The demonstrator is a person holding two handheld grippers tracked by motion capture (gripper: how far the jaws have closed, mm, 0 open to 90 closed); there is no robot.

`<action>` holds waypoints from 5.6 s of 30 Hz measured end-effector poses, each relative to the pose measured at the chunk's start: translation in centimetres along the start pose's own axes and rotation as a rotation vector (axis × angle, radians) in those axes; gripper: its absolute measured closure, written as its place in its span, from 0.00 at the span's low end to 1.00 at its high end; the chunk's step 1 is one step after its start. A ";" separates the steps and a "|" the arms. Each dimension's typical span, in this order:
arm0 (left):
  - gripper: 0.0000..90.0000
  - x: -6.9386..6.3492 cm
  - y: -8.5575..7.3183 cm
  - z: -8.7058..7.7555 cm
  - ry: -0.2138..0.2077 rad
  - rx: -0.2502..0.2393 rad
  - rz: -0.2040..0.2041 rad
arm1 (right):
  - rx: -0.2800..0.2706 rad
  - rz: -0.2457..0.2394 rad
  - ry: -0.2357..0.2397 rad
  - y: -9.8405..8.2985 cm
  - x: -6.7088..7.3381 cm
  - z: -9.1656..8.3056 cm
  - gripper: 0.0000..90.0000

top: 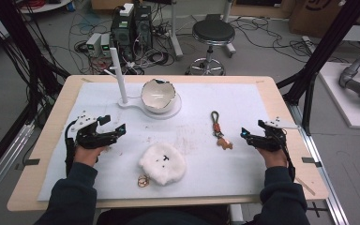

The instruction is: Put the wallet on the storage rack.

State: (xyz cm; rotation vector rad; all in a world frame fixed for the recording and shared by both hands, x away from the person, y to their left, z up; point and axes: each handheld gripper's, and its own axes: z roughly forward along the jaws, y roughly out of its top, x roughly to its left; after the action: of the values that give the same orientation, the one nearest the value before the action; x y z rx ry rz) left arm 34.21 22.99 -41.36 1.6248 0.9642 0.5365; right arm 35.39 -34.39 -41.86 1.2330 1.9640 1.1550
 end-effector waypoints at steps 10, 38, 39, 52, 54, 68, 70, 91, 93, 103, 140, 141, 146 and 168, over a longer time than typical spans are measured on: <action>0.29 -3.0 -1.5 3.3 -0.285 0.221 0.021 | 0.012 0.002 0.008 -0.1 0.0 0.3 0.21; 0.85 -6.1 -2.2 5.2 -0.380 0.352 0.070 | 0.031 -0.040 0.061 0.4 1.7 0.7 0.21; 0.85 -6.1 -1.9 5.0 -0.366 0.315 0.077 | 0.024 -0.033 0.079 0.6 1.9 0.7 0.21; 0.87 -7.6 -0.2 4.4 -0.305 0.081 0.156 | 0.043 -0.194 0.479 3.1 11.8 3.5 0.29; 0.87 -8.1 0.0 4.5 -0.329 0.068 0.184 | 0.047 -0.210 0.535 3.2 13.4 4.1 0.33; 0.67 -8.4 -0.1 5.1 -0.378 0.085 0.130 | 0.153 -0.397 0.570 2.7 16.1 6.4 0.87; 0.53 -7.8 -0.2 5.3 -0.390 0.136 0.043 | 0.137 -0.431 0.563 2.8 16.3 6.1 0.88; 0.77 -8.6 0.2 5.2 -0.490 0.133 0.139 | 0.093 -0.421 0.617 2.9 16.3 5.8 0.74; 0.50 -8.0 0.2 5.4 -0.455 0.159 0.051 | 0.060 -0.504 0.583 3.0 16.6 5.3 0.82; 0.81 -8.5 0.7 4.8 -0.457 0.108 0.150 | 0.001 -0.488 0.497 3.3 16.1 4.8 0.51; 0.81 -3.0 15.7 9.4 -0.185 -0.017 0.648 | -0.082 -0.095 0.221 1.9 1.9 -0.2 0.30; 0.81 -2.9 15.8 9.8 -0.185 -0.024 0.652 | -0.076 -0.106 0.216 1.9 2.0 -0.1 0.30; 0.81 -2.6 15.9 11.3 -0.172 -0.020 0.679 | -0.074 -0.106 0.220 1.8 2.0 -0.1 0.30; 0.81 -1.8 12.2 13.7 -0.153 0.163 0.800 | -0.070 -0.103 0.225 1.5 1.8 -0.2 0.30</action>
State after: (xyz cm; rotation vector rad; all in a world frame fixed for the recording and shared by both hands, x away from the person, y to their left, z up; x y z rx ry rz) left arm 47.48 13.02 -33.40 2.1518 0.2102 0.8623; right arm 35.15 -32.50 -40.47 0.9900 2.1026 1.3456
